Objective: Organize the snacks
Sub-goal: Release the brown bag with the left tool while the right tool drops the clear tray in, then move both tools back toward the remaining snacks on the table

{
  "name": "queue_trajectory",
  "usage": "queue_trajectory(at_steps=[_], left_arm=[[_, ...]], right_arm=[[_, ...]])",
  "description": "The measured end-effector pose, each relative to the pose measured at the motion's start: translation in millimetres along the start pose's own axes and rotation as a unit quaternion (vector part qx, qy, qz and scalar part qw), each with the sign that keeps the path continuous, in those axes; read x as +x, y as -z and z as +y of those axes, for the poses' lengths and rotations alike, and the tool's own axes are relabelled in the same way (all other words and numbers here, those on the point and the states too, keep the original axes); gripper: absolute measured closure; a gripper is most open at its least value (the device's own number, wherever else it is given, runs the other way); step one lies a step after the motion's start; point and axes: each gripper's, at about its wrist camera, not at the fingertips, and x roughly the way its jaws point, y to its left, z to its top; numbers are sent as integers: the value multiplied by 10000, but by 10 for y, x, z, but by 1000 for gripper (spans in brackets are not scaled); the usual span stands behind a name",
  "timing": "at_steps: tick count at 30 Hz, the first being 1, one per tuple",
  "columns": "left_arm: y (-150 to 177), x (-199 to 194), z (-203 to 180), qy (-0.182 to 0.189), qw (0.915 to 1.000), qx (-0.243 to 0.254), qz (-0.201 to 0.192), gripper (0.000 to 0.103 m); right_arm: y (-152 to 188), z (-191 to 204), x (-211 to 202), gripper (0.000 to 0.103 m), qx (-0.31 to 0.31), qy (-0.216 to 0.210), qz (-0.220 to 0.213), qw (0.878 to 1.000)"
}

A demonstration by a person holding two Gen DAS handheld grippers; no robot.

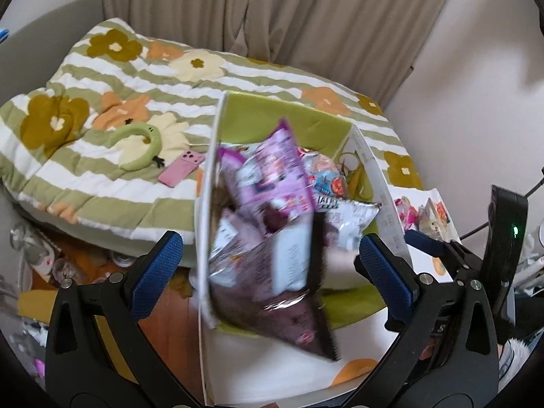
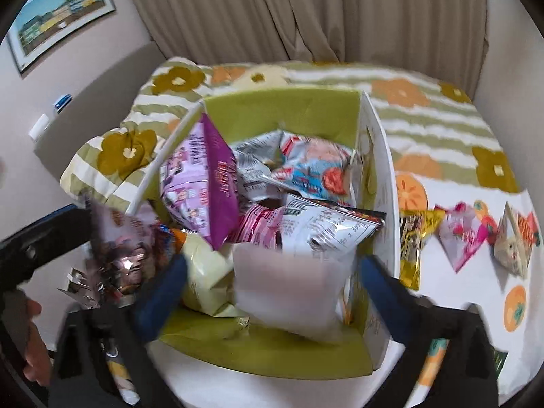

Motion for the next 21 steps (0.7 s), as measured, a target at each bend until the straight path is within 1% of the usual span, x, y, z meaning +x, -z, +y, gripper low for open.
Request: queue_trajectory(at_steps=[3, 7, 12, 16, 21], left_arm=[[44, -18, 14, -32, 10000, -63, 15, 0], [113, -64, -20, -100, 9999, -47, 22, 0], [157, -189, -145, -78, 9999, -6, -97, 0], [187, -321, -308, -64, 9997, 127, -219, 0], [219, -408, -523, 57, 9989, 327, -319, 0]], right_arm=[[81, -8, 22, 0, -135, 146, 56, 9998], [165, -50, -4, 0, -110, 120, 91, 9998], [175, -66, -207, 0, -164, 121, -133, 9997], [179, -92, -406, 0, -118, 86, -308, 9994], [236, -196, -645, 0, -24, 141, -485, 9987]])
